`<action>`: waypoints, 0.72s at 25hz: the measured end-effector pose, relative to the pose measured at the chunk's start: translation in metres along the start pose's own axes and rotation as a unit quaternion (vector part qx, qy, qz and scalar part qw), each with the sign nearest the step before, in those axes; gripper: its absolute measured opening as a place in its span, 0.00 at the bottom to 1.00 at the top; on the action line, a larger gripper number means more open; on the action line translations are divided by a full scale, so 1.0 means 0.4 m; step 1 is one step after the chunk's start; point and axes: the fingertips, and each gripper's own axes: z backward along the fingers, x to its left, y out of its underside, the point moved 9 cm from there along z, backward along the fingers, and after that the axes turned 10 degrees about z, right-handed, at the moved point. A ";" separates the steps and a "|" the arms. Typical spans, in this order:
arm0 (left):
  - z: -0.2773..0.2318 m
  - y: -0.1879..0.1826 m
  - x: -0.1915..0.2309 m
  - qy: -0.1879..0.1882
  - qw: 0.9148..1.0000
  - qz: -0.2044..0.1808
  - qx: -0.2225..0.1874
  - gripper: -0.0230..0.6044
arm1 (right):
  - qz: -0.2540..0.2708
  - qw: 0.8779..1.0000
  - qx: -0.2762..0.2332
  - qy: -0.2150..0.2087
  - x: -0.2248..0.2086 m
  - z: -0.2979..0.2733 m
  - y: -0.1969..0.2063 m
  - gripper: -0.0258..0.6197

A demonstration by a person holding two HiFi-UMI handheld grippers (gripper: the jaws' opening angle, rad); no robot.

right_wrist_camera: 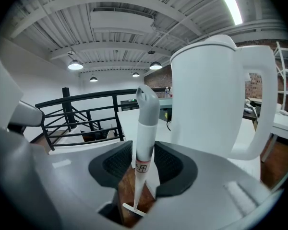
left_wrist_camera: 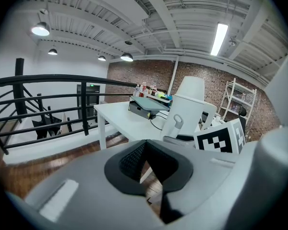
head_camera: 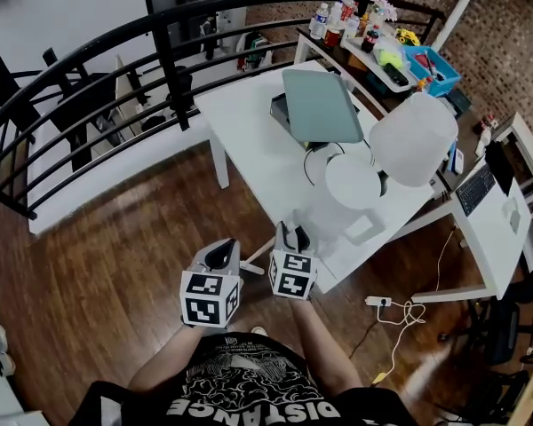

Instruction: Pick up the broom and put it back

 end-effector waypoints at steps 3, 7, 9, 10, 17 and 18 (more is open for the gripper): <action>0.000 0.000 -0.004 0.000 1.000 0.001 -0.001 0.04 | -0.003 1.000 0.000 -0.004 0.000 0.005 0.004 0.24; 0.009 0.006 -0.012 -0.004 1.000 0.001 -0.003 0.05 | -0.005 1.000 -0.002 -0.007 -0.003 0.024 0.013 0.24; 0.016 0.008 -0.020 -0.006 1.000 0.002 -0.006 0.05 | -0.006 1.000 -0.005 -0.009 -0.006 0.041 0.013 0.24; 0.020 0.008 -0.027 -0.007 1.000 0.003 -0.008 0.04 | -0.009 1.000 -0.008 -0.011 -0.008 0.051 0.012 0.24; 0.070 0.032 -0.091 -0.021 0.999 0.011 -0.047 0.05 | -0.008 0.999 -0.040 -0.037 -0.015 0.160 -0.025 0.24; 0.080 0.037 -0.100 -0.026 0.998 0.011 -0.052 0.04 | -0.003 0.998 -0.044 -0.044 -0.012 0.179 -0.035 0.23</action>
